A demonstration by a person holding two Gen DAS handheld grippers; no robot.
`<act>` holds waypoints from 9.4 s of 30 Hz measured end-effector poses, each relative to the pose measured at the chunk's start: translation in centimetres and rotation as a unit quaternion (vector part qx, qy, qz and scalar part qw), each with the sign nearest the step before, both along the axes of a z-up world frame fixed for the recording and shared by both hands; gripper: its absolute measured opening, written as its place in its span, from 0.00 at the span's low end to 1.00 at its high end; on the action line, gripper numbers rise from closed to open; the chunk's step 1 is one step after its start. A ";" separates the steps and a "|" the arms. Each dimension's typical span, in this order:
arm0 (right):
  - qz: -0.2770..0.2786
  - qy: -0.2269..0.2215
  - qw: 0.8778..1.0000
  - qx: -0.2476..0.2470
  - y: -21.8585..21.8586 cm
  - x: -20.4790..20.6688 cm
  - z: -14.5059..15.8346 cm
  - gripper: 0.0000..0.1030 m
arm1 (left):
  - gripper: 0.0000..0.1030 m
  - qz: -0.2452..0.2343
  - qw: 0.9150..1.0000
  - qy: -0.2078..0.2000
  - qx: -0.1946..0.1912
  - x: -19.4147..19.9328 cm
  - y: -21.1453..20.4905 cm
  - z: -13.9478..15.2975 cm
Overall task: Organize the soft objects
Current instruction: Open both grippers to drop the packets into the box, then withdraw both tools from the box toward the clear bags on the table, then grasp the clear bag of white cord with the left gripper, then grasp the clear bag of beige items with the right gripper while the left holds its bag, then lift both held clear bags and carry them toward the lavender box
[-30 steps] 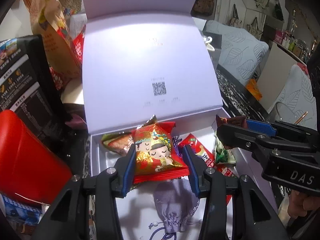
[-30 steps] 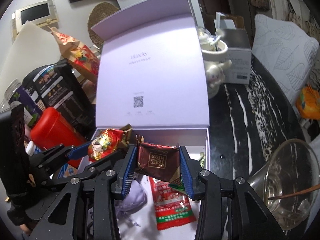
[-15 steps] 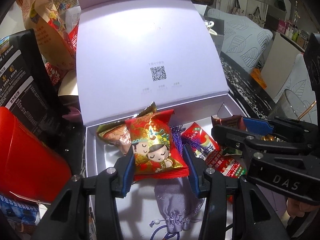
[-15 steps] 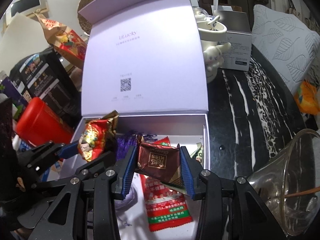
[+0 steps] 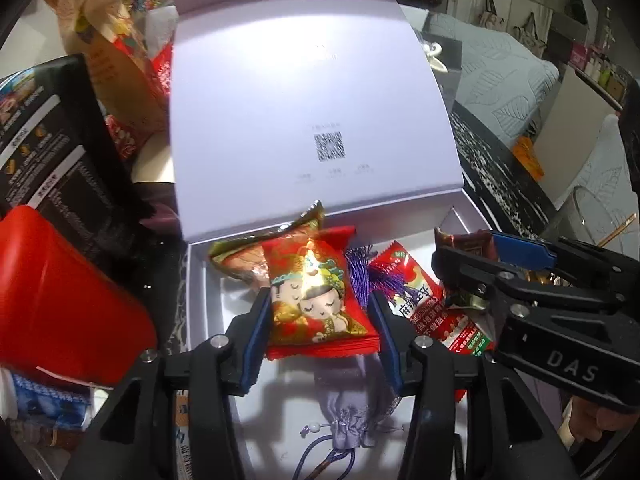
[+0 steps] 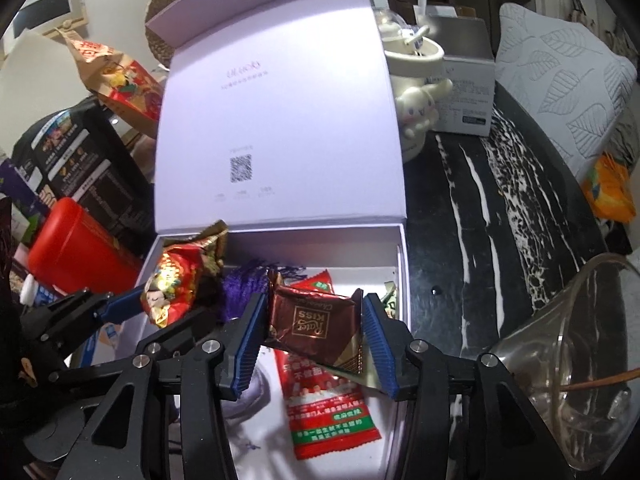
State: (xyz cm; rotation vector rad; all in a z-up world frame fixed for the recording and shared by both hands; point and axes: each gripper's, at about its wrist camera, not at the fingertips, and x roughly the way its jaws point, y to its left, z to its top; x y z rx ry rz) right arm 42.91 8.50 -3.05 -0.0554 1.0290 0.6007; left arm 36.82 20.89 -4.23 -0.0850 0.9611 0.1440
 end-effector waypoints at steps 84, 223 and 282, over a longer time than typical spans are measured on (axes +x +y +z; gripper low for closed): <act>-0.066 -0.193 0.978 0.041 -16.9 -28.9 12.3 0.82 | 0.87 -0.118 0.978 -0.166 -0.039 -23.7 -11.1 10.6; -0.112 0.004 0.994 -0.011 -19.6 -20.9 -2.7 0.68 | 0.75 -0.073 0.997 0.007 -0.008 -19.8 -14.2 -6.2; 0.054 -0.103 0.986 0.122 -12.6 -31.1 7.5 0.68 | 0.45 -0.084 0.981 -0.161 -0.071 -30.0 -8.5 6.7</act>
